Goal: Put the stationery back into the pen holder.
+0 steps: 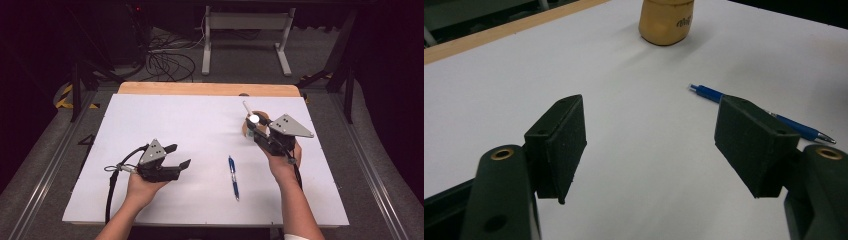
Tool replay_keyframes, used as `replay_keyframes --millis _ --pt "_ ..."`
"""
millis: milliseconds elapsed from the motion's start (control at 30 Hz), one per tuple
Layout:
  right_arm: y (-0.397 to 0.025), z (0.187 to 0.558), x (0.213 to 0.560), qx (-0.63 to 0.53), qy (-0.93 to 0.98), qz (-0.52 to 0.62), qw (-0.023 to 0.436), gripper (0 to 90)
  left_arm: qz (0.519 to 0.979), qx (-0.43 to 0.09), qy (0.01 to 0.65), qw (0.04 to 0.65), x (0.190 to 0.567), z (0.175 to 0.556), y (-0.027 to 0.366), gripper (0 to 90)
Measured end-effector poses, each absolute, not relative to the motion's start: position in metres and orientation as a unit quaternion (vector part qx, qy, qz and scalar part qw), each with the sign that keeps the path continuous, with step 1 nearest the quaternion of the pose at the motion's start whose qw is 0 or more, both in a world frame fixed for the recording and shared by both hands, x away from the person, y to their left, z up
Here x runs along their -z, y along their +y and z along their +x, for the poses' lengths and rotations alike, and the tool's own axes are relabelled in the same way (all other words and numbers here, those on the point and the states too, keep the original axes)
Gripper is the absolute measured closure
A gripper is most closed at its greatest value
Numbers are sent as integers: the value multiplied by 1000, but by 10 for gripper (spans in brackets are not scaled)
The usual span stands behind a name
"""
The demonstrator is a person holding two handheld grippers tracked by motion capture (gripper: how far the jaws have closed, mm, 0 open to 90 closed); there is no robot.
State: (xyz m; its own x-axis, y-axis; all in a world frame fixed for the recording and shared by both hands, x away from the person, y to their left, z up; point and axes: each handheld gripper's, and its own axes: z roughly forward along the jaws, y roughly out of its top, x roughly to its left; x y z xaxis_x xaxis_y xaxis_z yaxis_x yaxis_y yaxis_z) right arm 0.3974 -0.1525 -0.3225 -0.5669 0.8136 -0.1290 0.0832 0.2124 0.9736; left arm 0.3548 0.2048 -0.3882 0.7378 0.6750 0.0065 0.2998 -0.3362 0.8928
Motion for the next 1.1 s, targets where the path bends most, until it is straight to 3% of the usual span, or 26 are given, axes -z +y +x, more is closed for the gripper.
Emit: replay_keyframes --millis 1100 --pt "-172 450 339 -532 649 388 381 657 783 -197 313 500 384 354 214 292"
